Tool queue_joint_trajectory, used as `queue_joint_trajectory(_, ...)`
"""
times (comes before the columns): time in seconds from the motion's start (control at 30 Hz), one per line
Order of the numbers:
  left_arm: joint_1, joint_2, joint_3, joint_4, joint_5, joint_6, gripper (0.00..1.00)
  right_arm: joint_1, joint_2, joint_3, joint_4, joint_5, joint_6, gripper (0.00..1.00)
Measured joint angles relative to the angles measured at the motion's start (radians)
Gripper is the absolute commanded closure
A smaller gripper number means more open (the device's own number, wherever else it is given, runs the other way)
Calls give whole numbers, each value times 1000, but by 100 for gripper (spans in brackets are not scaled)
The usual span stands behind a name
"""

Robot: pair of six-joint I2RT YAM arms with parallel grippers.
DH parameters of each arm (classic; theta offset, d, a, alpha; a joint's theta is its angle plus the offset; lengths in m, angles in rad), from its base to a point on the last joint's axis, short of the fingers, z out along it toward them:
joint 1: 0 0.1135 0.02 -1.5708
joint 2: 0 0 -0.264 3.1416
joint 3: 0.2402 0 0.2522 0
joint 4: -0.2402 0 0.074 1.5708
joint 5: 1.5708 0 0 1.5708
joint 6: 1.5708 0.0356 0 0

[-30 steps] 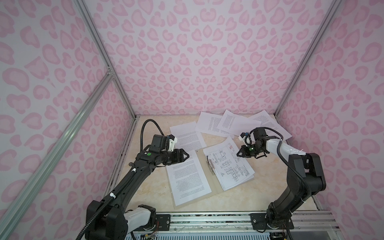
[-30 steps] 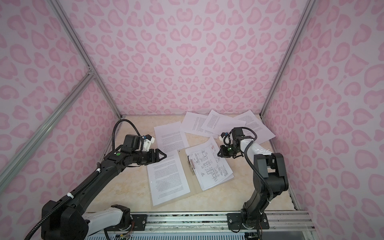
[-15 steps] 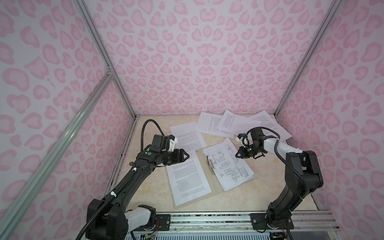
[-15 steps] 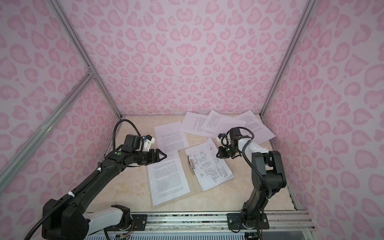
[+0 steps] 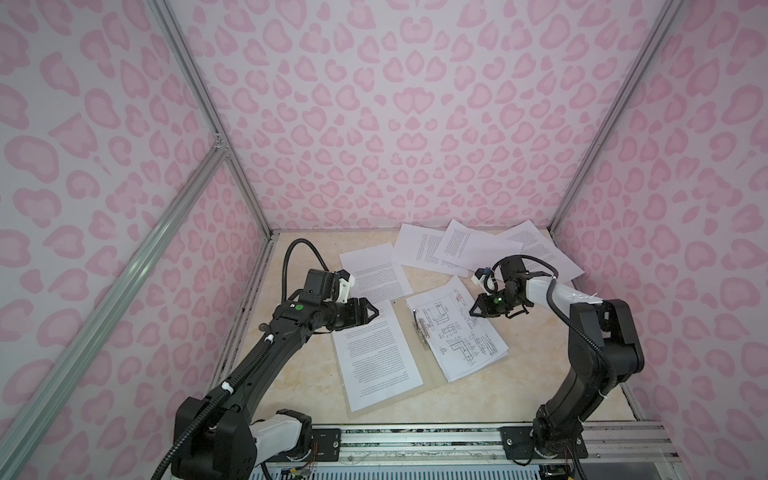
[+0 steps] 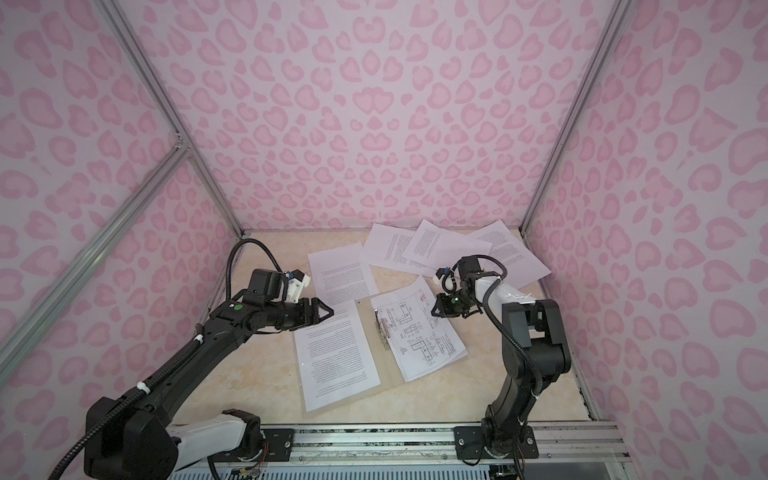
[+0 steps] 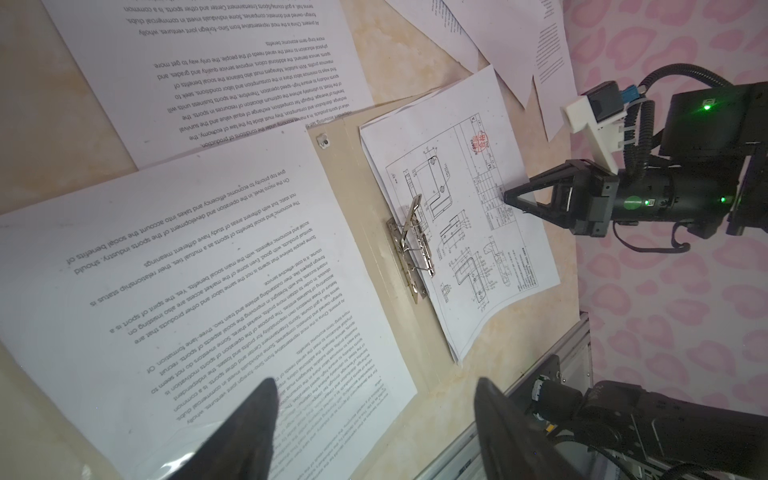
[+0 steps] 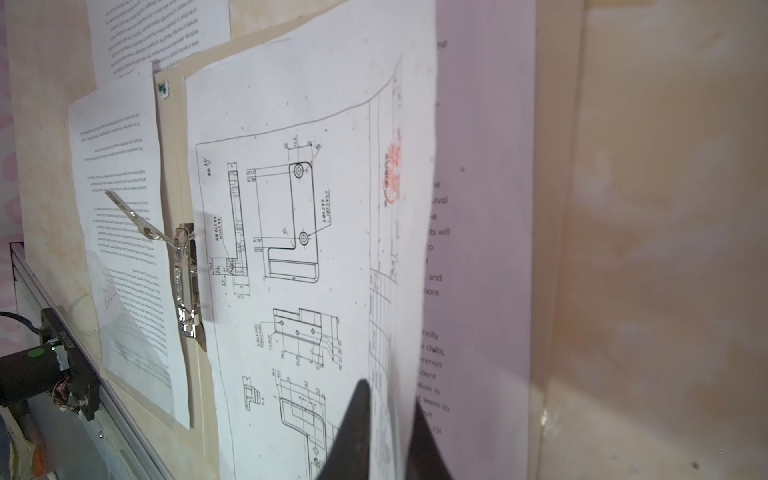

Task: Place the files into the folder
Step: 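Release the drawing sheet and draw the right gripper back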

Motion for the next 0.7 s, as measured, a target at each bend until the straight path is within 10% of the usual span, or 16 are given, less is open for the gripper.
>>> queue_joint_trajectory(0.33,0,0,0,0,0,0,24,-35,-72,-43,29,86,78,33)
queue_joint_trajectory(0.7,0,0,0,0,-1,0,24,-33,-174,-230,143,235,247,31)
